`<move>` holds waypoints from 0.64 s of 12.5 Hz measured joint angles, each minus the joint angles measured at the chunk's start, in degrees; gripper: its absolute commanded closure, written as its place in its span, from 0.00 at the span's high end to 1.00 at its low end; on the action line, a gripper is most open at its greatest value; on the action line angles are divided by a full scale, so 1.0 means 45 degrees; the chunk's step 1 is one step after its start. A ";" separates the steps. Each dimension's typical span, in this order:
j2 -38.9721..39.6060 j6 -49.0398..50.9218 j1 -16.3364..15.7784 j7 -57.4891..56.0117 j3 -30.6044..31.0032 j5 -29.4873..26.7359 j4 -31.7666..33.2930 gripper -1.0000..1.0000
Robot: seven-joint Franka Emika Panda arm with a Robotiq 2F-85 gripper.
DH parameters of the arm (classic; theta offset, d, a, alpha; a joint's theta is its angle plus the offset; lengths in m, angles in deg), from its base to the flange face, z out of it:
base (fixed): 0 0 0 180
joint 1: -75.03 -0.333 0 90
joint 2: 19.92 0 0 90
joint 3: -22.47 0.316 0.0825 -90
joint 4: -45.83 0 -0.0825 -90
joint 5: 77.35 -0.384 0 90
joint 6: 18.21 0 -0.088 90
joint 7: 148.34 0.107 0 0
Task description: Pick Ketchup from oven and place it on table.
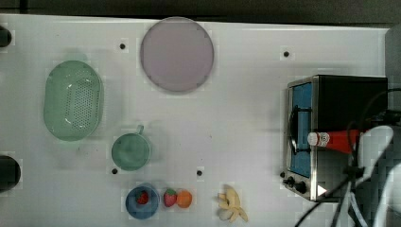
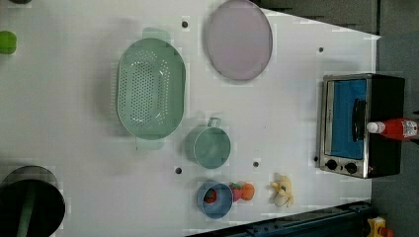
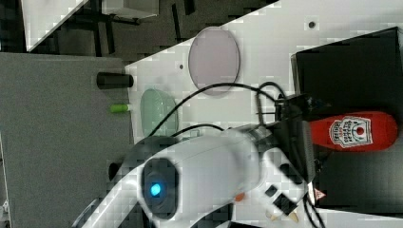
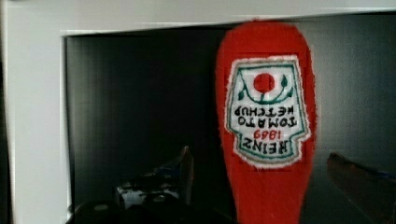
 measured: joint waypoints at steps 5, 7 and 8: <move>0.1550 -0.0715 0.0106 0.0000 0.0286 -0.0193 0.0634 1.00; 0.1606 -0.0802 0.0001 -0.0001 0.0317 -0.0177 0.0671 1.00; 0.1612 -0.0846 -0.0097 0.0000 0.0199 -0.0180 0.0671 0.96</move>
